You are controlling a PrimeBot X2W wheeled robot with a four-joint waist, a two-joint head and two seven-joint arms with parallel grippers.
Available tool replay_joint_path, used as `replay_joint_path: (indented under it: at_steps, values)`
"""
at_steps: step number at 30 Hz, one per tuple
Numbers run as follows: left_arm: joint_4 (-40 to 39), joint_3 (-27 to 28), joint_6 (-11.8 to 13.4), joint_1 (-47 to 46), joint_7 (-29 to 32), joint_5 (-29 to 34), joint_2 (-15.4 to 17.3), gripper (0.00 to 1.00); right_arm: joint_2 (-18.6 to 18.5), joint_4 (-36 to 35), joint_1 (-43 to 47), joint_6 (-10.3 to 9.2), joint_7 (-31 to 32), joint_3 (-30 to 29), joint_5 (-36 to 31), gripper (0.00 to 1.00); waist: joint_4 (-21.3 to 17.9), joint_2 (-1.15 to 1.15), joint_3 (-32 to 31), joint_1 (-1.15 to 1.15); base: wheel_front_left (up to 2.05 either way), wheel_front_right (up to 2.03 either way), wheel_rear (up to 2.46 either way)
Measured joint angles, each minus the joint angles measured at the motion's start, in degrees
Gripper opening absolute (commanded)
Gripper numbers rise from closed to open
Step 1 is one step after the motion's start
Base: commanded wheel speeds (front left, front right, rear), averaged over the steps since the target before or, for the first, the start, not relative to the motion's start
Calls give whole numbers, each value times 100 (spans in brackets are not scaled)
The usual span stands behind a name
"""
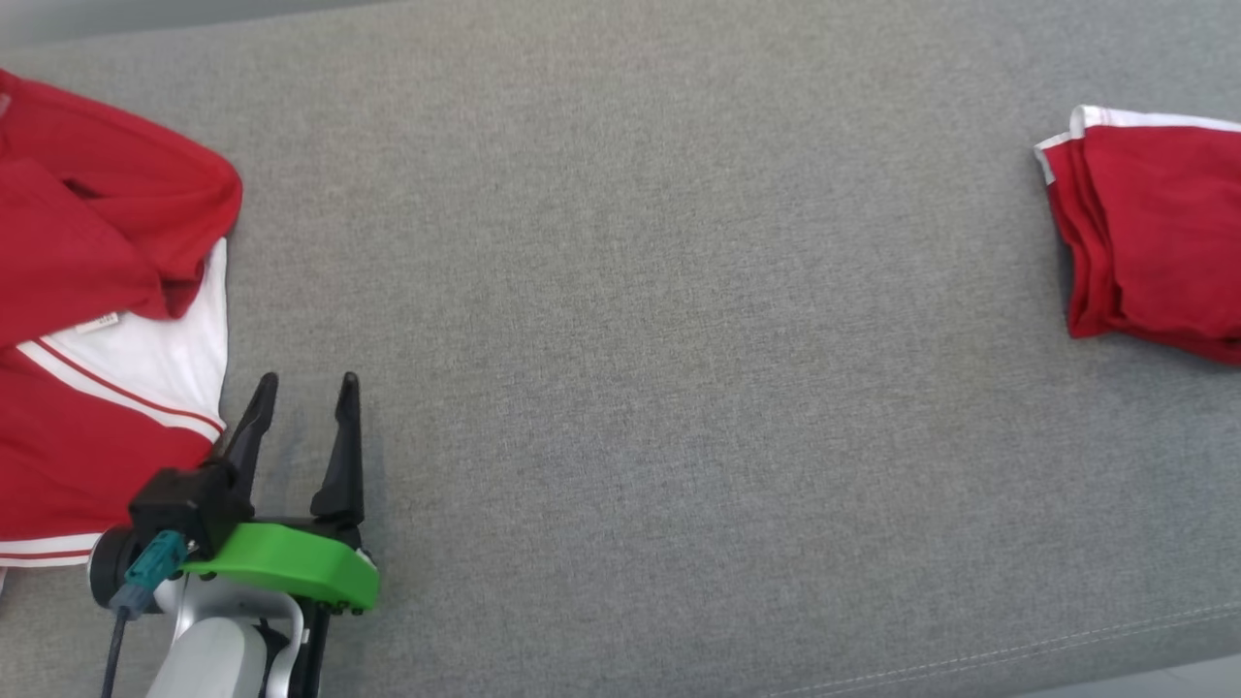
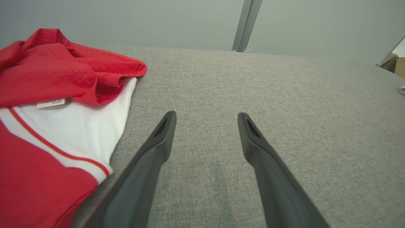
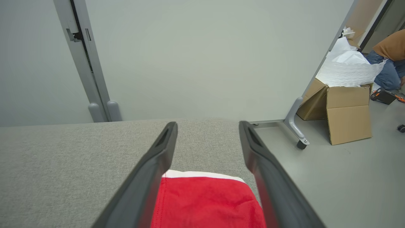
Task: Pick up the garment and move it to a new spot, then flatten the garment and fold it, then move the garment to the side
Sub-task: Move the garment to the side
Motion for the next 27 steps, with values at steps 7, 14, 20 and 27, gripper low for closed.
replay_joint_path:
  at_steps: [7, 14, 20, 27]
  values:
    - [277, 197, 49, 315, -51, -52, 13, 100, 833, -347, 870, -33, -817, 356, -180, 100, -68, 0, -554, 0, 0, 0, 0]
    - [409, 261, 49, 580, -96, -54, 10, 100, 1325, -584, 1590, -41, -814, 443, -315, 100, -113, 0, -1044, 0, 0, 0, 0]
    - [539, 353, 52, 953, -99, -93, -11, 100, 1679, -606, 2248, -41, -813, 411, -400, 100, -137, 0, -1422, 0, 0, 0, 0]
    - [544, 332, 52, 1142, -100, -89, -105, 100, 1831, -716, 2921, -42, -805, 46, -812, 100, -76, 0, -1772, 0, 0, 0, 0]
